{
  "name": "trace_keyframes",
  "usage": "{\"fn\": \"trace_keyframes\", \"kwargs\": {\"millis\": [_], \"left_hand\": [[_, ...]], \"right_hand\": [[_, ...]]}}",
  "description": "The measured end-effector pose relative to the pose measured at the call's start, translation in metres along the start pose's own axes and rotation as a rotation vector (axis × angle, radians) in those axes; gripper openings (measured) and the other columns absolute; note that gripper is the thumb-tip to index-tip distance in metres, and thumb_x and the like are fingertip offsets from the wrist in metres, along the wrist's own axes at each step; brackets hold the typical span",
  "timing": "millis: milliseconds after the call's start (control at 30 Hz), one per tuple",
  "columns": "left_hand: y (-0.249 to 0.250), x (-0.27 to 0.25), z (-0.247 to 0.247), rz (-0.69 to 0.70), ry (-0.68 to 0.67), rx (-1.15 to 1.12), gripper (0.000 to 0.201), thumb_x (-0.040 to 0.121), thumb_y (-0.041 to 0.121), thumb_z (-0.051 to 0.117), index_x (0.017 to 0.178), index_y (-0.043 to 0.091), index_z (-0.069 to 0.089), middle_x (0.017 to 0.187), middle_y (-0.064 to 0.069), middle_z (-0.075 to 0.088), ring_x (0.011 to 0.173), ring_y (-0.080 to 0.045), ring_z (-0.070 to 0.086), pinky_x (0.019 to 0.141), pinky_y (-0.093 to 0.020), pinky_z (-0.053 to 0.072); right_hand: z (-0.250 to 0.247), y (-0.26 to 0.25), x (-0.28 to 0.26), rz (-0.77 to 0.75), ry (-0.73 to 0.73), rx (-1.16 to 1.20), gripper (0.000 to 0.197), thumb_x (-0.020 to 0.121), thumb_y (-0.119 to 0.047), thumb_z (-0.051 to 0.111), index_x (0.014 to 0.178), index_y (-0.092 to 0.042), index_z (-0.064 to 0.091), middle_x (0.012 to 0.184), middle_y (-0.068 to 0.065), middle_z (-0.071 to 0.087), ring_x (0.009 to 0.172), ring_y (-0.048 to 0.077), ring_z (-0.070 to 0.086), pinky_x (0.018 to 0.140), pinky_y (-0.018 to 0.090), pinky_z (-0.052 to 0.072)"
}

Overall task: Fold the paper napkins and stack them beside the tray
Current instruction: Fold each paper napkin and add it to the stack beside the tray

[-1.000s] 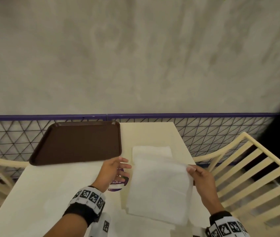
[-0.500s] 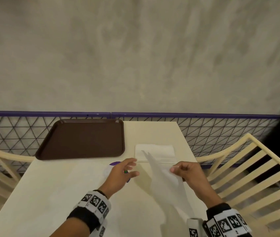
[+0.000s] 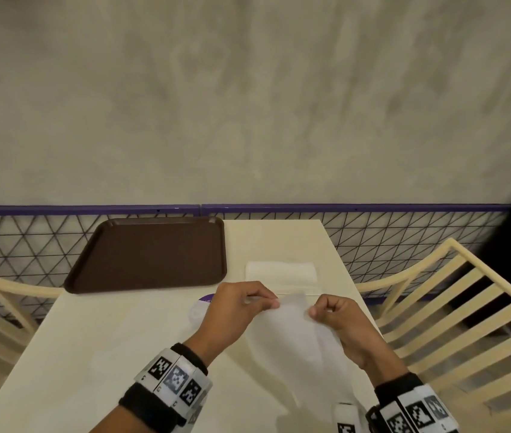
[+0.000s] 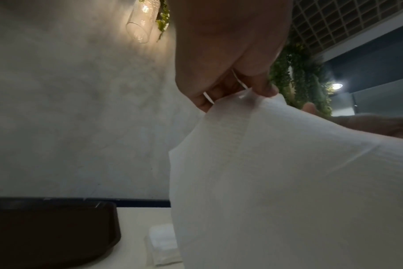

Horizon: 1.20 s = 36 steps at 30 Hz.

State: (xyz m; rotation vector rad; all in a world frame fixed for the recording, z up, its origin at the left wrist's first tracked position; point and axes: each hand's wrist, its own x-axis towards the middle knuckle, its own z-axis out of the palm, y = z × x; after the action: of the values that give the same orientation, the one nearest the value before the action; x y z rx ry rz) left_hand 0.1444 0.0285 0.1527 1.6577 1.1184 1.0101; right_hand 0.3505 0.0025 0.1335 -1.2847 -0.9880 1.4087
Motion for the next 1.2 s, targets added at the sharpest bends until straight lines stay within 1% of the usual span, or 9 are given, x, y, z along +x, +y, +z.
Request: {"fn": "trace_keyframes", "kwargs": {"millis": [167, 367, 433, 567, 700, 867, 967, 1067, 1200], "left_hand": [[-0.011, -0.007, -0.034, 0.023, 0.228, -0.087, 0.026, 0.08, 0.0, 0.066, 0.066, 0.021, 0.071, 0.073, 0.011, 0.07, 0.068, 0.001, 0.06, 0.064, -0.01, 0.045], [0.0, -0.019, -0.109, 0.19, 0.692, 0.077, 0.016, 0.085, 0.009, 0.062, 0.083, 0.025, 0.064, 0.075, 0.019, 0.063, 0.07, 0.014, 0.054, 0.069, -0.007, 0.043], [0.006, -0.024, -0.122, 0.201, 0.707, 0.172, 0.01, 0.086, 0.015, 0.062, 0.091, 0.024, 0.063, 0.083, 0.02, 0.06, 0.074, 0.016, 0.054, 0.071, -0.012, 0.042], [0.001, -0.034, -0.123, 0.239, 0.567, 0.428, 0.009, 0.084, 0.021, 0.064, 0.09, 0.028, 0.065, 0.081, 0.024, 0.06, 0.075, 0.012, 0.055, 0.066, 0.0, 0.04], [-0.002, -0.042, -0.11, 0.404, 0.288, 0.652, 0.02, 0.085, 0.039, 0.055, 0.086, 0.025, 0.069, 0.08, 0.021, 0.063, 0.079, 0.004, 0.057, 0.067, 0.001, 0.039], [0.006, -0.041, -0.086, 0.401, 0.1, 0.665, 0.024, 0.083, 0.052, 0.048, 0.089, 0.034, 0.064, 0.083, 0.02, 0.069, 0.079, 0.0, 0.061, 0.063, -0.004, 0.039], [0.009, -0.036, -0.09, 0.168, 0.027, 0.585, 0.029, 0.072, 0.053, 0.067, 0.098, 0.043, 0.058, 0.093, 0.023, 0.065, 0.084, 0.001, 0.059, 0.072, -0.017, 0.047], [-0.004, -0.031, -0.108, -0.154, -0.153, 0.54, 0.033, 0.062, 0.037, 0.082, 0.088, 0.039, 0.061, 0.089, 0.017, 0.066, 0.084, -0.004, 0.061, 0.073, -0.029, 0.053], [-0.027, -0.016, -0.113, -0.231, -0.072, 0.452, 0.016, 0.069, 0.021, 0.081, 0.064, 0.026, 0.067, 0.067, 0.005, 0.068, 0.066, -0.009, 0.062, 0.058, -0.016, 0.044]], "right_hand": [[-0.003, 0.007, -0.016, -0.102, -0.02, -0.011, 0.029, 0.045, -0.027, 0.08, 0.057, -0.008, 0.062, 0.071, 0.005, 0.067, 0.067, 0.014, 0.061, 0.064, 0.019, 0.048], [0.05, 0.082, -0.032, 0.035, -0.335, -0.19, 0.023, 0.064, -0.003, 0.08, 0.055, -0.016, 0.063, 0.092, 0.0, 0.074, 0.092, 0.01, 0.067, 0.077, 0.018, 0.05], [0.064, 0.112, -0.031, 0.081, -0.383, -0.308, 0.023, 0.063, -0.018, 0.084, 0.055, -0.024, 0.064, 0.096, -0.003, 0.074, 0.097, 0.006, 0.066, 0.085, 0.02, 0.048], [0.072, 0.125, -0.031, 0.075, -0.427, -0.493, 0.033, 0.059, -0.059, 0.075, 0.079, -0.034, 0.068, 0.099, -0.013, 0.07, 0.1, -0.004, 0.061, 0.098, 0.025, 0.043], [0.071, 0.074, -0.023, -0.187, -0.093, -0.321, 0.076, 0.065, -0.08, 0.048, 0.118, -0.026, 0.054, 0.117, -0.015, 0.062, 0.109, -0.001, 0.056, 0.09, 0.013, 0.044], [0.101, 0.005, -0.022, -0.248, -0.327, -0.309, 0.036, 0.074, -0.031, 0.074, 0.108, -0.025, 0.062, 0.105, -0.004, 0.069, 0.1, 0.014, 0.064, 0.084, 0.029, 0.054], [0.108, -0.012, -0.014, -0.277, -0.127, -0.388, 0.008, 0.076, -0.018, 0.074, 0.075, -0.013, 0.067, 0.074, 0.005, 0.067, 0.068, 0.018, 0.062, 0.064, 0.034, 0.05], [0.088, -0.018, 0.005, -0.27, 0.071, -0.343, 0.012, 0.08, -0.017, 0.071, 0.086, -0.008, 0.068, 0.085, 0.011, 0.072, 0.077, 0.027, 0.066, 0.069, 0.04, 0.054], [0.061, -0.025, 0.025, -0.241, 0.133, -0.353, 0.011, 0.086, -0.012, 0.063, 0.097, -0.013, 0.067, 0.088, -0.002, 0.07, 0.081, 0.019, 0.067, 0.064, 0.022, 0.053]]}}
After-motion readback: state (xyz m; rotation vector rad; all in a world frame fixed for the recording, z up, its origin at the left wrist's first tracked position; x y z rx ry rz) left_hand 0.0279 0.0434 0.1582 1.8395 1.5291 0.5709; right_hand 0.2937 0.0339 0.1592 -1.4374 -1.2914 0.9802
